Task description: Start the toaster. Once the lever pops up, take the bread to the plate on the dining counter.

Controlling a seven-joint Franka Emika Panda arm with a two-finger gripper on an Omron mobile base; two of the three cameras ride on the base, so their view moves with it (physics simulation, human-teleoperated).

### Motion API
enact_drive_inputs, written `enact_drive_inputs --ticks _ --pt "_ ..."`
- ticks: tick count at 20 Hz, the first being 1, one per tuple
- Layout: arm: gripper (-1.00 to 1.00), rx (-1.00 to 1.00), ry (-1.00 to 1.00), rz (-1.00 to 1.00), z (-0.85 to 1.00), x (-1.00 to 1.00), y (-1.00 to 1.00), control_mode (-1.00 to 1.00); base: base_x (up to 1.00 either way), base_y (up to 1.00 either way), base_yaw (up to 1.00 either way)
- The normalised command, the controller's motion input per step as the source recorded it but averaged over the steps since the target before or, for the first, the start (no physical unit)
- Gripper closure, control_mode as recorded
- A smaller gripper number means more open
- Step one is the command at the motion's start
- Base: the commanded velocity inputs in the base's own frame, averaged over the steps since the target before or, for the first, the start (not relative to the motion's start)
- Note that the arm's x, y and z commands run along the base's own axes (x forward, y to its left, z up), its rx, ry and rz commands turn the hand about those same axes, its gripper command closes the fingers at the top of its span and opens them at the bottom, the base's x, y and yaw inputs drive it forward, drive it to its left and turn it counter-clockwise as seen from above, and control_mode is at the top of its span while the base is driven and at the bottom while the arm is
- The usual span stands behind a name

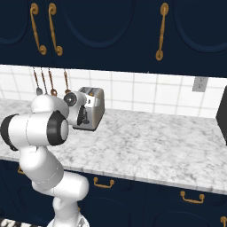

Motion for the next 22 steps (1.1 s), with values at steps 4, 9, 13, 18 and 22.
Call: enact_drive_inputs --ticks 4,9,13,18,22 --pt "-1.00 0.00 0.00 0.00 0.00 0.00 0.00 -1.00 0.00 0.00 0.00" --pt "-1.00 0.00 0.00 0.00 0.00 0.00 0.00 -1.00 0.00 0.00 0.00" --pt "-1.00 0.00 0.00 0.00 0.00 0.00 0.00 -1.00 0.00 0.00 0.00" --pt "-1.00 0.00 0.00 0.00 0.00 0.00 0.00 -1.00 0.00 0.00 0.00" --pt "-1.00 0.00 0.00 0.00 0.00 0.00 0.00 -1.00 0.00 0.00 0.00"
